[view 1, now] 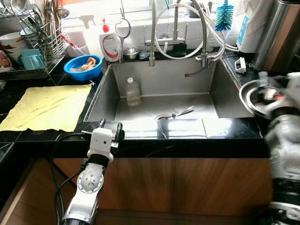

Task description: Kitchen organization

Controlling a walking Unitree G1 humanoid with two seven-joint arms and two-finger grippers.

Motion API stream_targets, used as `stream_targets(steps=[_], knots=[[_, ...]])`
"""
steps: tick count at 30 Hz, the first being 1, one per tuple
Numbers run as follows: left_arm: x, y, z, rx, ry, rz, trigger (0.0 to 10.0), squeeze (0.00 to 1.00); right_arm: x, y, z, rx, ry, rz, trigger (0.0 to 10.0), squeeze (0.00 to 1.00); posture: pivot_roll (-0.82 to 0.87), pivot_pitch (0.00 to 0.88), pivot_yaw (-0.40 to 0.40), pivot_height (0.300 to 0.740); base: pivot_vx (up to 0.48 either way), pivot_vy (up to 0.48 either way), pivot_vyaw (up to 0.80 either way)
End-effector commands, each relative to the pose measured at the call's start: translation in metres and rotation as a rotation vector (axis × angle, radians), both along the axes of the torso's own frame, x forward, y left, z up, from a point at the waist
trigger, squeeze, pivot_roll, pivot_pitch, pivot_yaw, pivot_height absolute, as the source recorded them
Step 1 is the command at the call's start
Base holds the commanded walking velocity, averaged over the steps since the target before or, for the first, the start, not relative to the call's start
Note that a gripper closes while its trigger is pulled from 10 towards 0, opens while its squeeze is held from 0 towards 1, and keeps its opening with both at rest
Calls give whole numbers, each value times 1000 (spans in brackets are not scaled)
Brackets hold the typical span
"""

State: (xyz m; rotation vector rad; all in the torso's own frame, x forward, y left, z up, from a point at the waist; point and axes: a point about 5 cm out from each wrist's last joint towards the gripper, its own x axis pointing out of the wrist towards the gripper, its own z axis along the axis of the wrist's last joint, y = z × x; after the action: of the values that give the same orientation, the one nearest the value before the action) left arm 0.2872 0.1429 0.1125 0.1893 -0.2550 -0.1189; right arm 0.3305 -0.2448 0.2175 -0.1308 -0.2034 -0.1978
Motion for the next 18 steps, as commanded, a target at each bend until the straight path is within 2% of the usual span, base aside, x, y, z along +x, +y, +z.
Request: stream_targets(steps=[1,6,12,17,18], knots=[[-4,1,-15,22,71,1,10000,0,-2,3,1,-20,-21,14,10000,0,-136,0,79,740,0,0,0],[-5,0,-15,17,67,2,10000,0,-2,6,2,-60,-35,32,10000,0,-139,0,76,740,0,0,0],[-5,0,-15,13,54,14,10000,0,-8,20,-13,-216,-56,126,10000,0,-143,0,74,740,0,0,0],[-5,0,-13,11,43,22,10000,0,-16,28,-27,-228,-62,161,10000,0,-142,0,71,740,0,0,0],[-5,0,-13,11,41,24,10000,0,-20,31,-36,-222,-60,164,10000,0,-142,0,71,740,0,0,0]])
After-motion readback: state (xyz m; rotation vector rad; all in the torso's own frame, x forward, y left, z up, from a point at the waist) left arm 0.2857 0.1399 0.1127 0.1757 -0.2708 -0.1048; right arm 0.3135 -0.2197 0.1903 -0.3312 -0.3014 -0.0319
